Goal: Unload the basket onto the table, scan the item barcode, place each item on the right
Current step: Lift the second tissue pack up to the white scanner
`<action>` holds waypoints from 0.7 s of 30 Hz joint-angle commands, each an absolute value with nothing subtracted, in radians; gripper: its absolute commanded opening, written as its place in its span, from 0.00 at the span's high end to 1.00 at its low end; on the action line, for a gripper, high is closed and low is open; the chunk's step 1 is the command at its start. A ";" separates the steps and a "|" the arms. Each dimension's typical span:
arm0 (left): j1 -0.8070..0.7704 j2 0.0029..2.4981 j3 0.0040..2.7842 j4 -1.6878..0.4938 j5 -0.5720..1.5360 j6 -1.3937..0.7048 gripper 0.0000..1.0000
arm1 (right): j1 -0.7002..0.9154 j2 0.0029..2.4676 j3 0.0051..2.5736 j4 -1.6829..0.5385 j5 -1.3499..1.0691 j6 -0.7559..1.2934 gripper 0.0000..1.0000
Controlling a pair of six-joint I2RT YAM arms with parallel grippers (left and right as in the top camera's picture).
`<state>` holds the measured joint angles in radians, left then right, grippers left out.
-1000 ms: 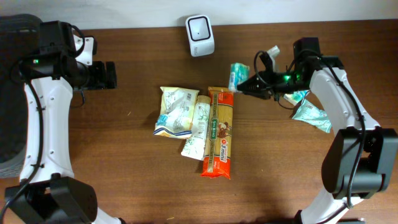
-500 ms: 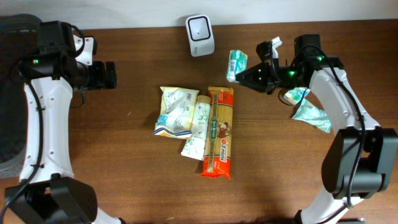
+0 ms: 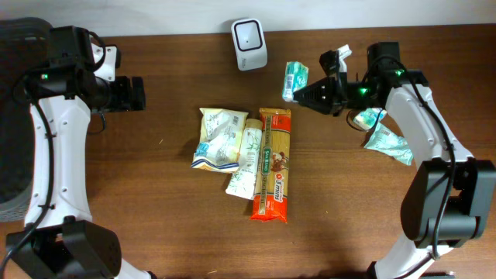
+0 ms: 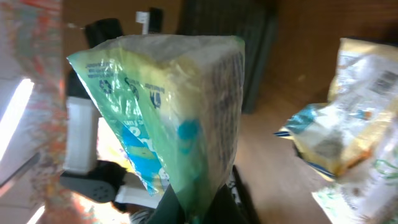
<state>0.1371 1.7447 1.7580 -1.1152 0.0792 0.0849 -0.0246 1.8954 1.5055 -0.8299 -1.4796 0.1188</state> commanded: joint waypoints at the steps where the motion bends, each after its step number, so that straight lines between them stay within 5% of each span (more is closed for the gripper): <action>1: 0.141 1.735 1.766 -1.116 0.090 0.075 0.01 | 0.016 1.887 1.514 -0.878 -1.123 0.101 0.96; 6: 0.141 1.735 1.766 -1.116 0.090 0.075 0.01 | 0.146 1.887 1.580 -1.127 -0.485 0.113 0.96; 10: 0.141 1.735 1.766 -1.116 0.090 0.075 0.01 | 0.228 1.891 1.974 -1.292 0.007 0.174 0.96; 14: 0.141 1.735 1.766 -1.116 0.090 0.075 0.01 | 0.393 2.037 2.217 -0.977 0.461 0.118 0.96; 21: 0.141 1.735 1.766 -1.116 0.090 0.075 0.01 | 0.430 2.514 2.395 -0.504 0.532 -0.253 0.96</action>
<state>0.1371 1.7443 1.7584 -1.1133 0.0795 0.0849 0.4133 2.4306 2.3734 -0.6342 0.4980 -0.0879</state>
